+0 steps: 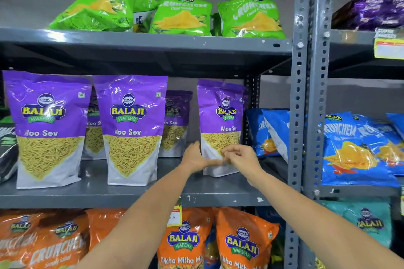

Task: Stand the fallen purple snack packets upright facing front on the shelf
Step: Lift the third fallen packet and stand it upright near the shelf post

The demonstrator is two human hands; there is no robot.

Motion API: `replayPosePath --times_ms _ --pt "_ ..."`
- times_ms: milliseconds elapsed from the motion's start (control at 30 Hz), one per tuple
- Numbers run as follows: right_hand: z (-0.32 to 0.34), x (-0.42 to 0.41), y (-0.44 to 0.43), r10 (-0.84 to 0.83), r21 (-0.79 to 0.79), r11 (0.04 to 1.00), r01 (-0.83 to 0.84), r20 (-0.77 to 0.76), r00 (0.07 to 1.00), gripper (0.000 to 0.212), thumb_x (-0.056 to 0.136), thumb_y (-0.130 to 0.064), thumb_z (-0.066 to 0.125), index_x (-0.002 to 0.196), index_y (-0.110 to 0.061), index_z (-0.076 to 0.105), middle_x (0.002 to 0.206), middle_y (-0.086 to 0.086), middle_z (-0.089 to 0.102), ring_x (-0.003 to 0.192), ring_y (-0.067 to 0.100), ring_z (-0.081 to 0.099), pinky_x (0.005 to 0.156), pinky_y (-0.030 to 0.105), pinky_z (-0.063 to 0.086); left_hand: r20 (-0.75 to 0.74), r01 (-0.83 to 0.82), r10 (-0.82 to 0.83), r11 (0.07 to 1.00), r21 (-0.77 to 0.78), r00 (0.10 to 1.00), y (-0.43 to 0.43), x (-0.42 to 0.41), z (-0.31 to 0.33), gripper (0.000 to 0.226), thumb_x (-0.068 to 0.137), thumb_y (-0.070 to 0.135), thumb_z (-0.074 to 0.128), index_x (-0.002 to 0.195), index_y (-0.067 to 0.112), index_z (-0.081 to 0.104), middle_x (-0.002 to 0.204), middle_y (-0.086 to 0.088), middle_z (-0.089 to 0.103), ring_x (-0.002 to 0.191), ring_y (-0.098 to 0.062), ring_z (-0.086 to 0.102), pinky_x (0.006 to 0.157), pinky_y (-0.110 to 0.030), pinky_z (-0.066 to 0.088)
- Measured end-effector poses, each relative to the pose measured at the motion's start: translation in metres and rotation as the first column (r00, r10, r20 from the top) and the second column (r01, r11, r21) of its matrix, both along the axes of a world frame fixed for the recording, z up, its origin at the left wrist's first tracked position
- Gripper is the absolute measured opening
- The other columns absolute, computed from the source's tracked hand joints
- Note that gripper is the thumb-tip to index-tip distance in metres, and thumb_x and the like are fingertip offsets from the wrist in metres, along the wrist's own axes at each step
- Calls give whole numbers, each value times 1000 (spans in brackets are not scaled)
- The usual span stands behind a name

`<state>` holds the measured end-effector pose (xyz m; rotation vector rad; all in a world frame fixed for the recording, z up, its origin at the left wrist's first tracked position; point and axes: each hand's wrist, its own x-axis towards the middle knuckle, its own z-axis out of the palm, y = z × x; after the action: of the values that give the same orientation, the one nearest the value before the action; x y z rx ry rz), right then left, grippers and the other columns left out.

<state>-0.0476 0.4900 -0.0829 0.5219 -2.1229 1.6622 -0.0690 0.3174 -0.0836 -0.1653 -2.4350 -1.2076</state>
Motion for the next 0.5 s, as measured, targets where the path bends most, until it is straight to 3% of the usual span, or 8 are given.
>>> replayPosePath --times_ms 100,167,267,333,433,500 --pt "6 -10 14 -179 -126 975 183 43 983 11 81 -10 70 90 -16 68 91 3 68 89 21 64 78 26 48 70 22 -23 1000 10 997 -7 0 4 116 33 63 87 132 15 48 129 3 58 120 -19 55 100 -37 49" --pt "11 -21 26 -227 -120 961 250 178 958 46 78 -25 77 116 -11 55 111 8 60 103 23 58 88 32 47 93 34 -35 999 14 995 -12 4 9 119 36 56 89 135 13 41 134 -1 55 125 -23 52 103 -41 47" --pt "18 -31 38 -123 -91 983 160 327 937 85 73 -43 78 140 -12 35 136 10 49 124 27 49 107 44 41 162 55 -57 998 14 985 -13 3 15 102 58 36 91 139 9 35 135 -2 50 126 -24 49 103 -36 44" --pt "22 -30 41 12 -115 993 33 366 931 82 77 -39 76 141 -12 34 132 9 51 122 24 48 109 44 38 200 90 -96 995 38 975 -12 2 17 97 61 38 90 138 12 37 134 1 53 124 -21 52 100 -32 43" --pt "18 -30 39 156 -93 987 -130 391 907 60 81 -33 74 130 -14 46 122 4 60 112 19 54 108 43 37 186 119 -133 989 84 974 -12 -18 7 119 36 67 90 136 23 43 135 8 58 120 -13 57 103 -36 47" --pt "12 -32 36 185 -77 983 -168 380 906 49 80 -34 74 122 -15 57 121 4 66 113 21 59 107 44 41 170 97 -109 992 77 979 -9 -14 5 116 41 65 88 134 19 39 134 6 55 120 -15 54 99 -33 46"
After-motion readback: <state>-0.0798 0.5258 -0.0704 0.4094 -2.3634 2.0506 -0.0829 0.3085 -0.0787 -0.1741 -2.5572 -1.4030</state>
